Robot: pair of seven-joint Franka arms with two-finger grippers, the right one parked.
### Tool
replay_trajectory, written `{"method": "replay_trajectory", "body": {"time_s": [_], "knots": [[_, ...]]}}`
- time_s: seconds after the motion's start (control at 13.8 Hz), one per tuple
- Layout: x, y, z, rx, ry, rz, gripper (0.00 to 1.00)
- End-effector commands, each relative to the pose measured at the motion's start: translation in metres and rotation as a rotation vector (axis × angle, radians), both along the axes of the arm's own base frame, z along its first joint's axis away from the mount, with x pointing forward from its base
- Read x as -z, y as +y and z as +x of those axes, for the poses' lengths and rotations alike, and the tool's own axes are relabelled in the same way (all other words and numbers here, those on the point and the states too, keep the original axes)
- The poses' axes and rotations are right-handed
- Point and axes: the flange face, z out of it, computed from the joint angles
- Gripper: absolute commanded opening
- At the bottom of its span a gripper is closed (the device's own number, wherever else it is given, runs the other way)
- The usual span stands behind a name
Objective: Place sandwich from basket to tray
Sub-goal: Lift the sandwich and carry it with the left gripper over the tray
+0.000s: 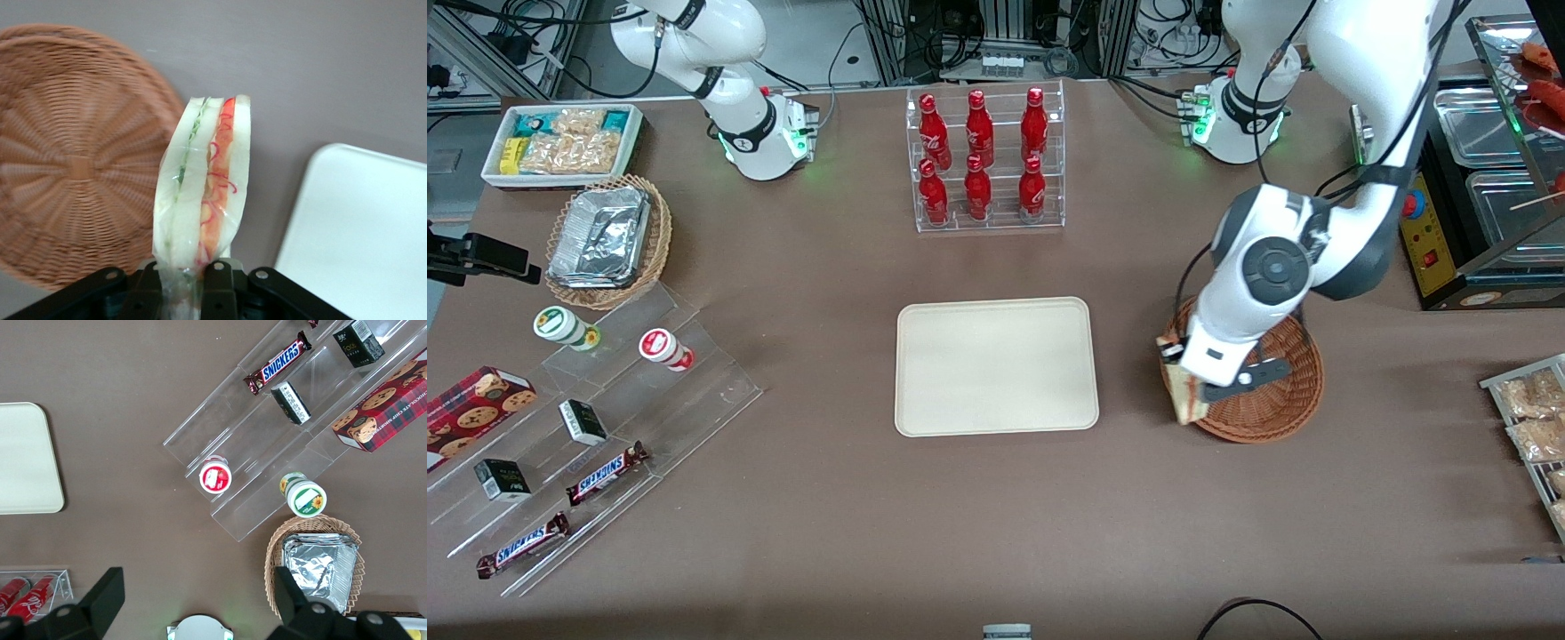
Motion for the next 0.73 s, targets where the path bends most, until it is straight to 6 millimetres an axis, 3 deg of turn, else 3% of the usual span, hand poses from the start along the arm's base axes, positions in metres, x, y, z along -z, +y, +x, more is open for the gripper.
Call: {"method": "replay_trajectory", "body": {"time_s": [0.0, 0.22, 0.65], "knots": [[0.010, -0.070, -0.001, 0.077, 0.003, -0.019, 0.00], [0.020, -0.132, -0.004, 0.040, -0.010, -0.038, 0.00], [0.046, -0.240, -0.042, -0.059, -0.062, -0.020, 0.00]]}}
